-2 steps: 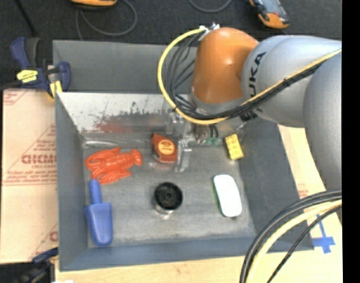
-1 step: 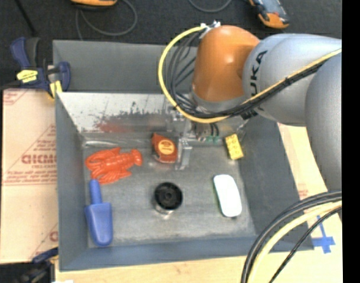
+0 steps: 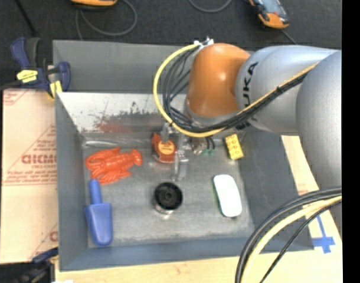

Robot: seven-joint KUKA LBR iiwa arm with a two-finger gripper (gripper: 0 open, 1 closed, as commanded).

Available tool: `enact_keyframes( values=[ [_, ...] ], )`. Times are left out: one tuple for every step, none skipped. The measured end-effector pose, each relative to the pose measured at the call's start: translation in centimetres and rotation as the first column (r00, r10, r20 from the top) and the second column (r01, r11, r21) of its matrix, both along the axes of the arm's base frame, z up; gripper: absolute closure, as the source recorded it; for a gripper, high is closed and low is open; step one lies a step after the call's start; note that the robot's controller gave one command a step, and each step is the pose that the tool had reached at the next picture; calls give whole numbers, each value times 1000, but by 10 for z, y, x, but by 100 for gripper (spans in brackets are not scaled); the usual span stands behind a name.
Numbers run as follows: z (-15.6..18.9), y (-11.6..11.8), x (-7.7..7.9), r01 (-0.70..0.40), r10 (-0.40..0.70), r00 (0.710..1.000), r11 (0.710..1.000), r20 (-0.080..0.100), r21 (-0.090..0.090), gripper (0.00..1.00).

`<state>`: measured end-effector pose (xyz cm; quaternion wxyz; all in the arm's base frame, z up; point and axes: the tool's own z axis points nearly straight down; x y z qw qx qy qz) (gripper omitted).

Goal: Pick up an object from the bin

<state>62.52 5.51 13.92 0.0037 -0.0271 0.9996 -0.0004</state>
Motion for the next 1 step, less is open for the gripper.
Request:
enact_keyframes(
  values=[
    [-20,8,14,73,-73,997,997,-3,2,0]
  ],
)
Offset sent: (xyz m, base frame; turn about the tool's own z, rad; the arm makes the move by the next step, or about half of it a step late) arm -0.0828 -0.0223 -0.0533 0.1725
